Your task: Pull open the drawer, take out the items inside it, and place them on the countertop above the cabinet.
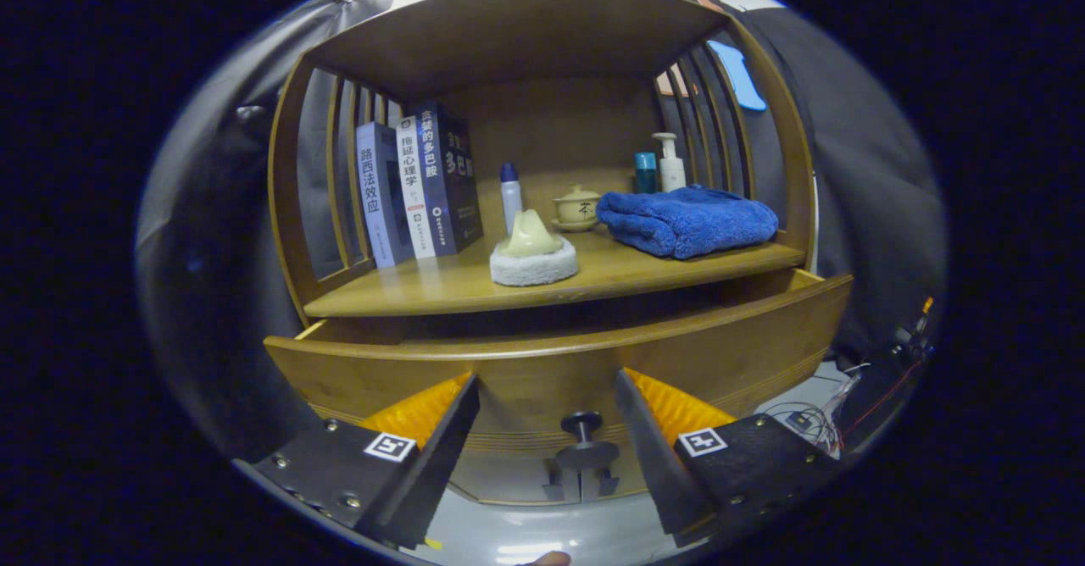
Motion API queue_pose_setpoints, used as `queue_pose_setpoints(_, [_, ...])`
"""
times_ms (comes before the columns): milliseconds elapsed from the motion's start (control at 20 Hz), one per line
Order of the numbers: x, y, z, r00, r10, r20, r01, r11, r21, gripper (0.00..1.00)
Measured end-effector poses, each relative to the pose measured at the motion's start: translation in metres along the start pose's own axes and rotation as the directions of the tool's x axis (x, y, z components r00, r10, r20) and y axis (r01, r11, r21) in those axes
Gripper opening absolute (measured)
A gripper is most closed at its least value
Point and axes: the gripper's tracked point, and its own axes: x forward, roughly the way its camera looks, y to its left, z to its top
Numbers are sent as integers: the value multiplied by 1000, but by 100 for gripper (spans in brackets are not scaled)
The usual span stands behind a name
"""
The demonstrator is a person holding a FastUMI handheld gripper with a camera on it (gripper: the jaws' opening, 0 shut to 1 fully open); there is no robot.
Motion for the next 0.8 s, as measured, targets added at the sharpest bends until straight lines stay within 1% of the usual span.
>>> queue_pose_setpoints(550, [-1,0,-1,1000,10,-11,-10,1000,28,97])
queue_pose_setpoints(700, [1,-1,-13,997,-17,-80,15,999,-33,98])
queue_pose_setpoints(800, [0,0,-12,995,-24,-98,16,997,-72,99])
